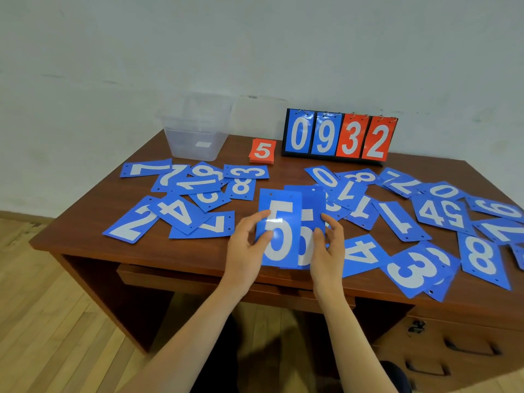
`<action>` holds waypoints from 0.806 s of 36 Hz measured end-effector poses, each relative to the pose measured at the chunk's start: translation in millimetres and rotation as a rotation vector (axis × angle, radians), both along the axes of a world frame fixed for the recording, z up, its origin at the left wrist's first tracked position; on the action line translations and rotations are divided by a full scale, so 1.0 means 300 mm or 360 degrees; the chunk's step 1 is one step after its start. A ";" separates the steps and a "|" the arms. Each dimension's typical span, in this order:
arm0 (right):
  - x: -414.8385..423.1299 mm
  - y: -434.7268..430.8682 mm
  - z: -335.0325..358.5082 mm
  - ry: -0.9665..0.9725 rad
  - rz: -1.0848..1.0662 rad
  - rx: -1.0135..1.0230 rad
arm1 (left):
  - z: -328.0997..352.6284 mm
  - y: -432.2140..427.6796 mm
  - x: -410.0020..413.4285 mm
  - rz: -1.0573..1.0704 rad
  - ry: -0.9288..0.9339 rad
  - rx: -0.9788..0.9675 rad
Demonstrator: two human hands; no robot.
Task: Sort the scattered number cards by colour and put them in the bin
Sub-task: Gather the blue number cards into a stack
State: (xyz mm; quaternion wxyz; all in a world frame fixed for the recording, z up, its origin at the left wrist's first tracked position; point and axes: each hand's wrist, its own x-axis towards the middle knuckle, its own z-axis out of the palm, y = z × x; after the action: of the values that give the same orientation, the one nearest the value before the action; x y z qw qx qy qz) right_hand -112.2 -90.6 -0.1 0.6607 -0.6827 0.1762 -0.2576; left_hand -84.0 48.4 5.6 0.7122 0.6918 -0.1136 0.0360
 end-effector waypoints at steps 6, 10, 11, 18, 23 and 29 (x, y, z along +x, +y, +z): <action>0.029 0.040 0.024 -0.0087 0.0047 0.0059 | -0.026 -0.044 0.018 0.0023 -0.0292 0.0321; 0.051 0.063 0.016 -0.0031 0.0099 0.0031 | -0.034 -0.031 0.051 0.0076 -0.0342 0.0406; 0.056 0.068 0.016 -0.0025 0.0090 0.0014 | -0.033 -0.018 0.058 0.0080 -0.0330 0.0396; 0.091 0.078 0.021 0.0015 0.0046 0.0194 | -0.074 0.223 0.163 0.0276 -0.0447 0.1272; 0.105 0.079 0.020 0.0023 0.0021 0.0224 | -0.114 0.315 0.189 -0.0005 -0.0426 0.1825; 0.112 0.064 0.016 0.0013 -0.0001 0.0208 | -0.119 0.225 0.195 -0.0250 -0.0581 0.1910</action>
State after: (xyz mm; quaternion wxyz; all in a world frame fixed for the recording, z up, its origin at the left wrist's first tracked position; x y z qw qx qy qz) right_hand -78.6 -71.4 4.6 0.7031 -0.6391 0.1954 -0.2430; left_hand -25.3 115.8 -30.0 0.1698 0.9432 -0.2840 0.0311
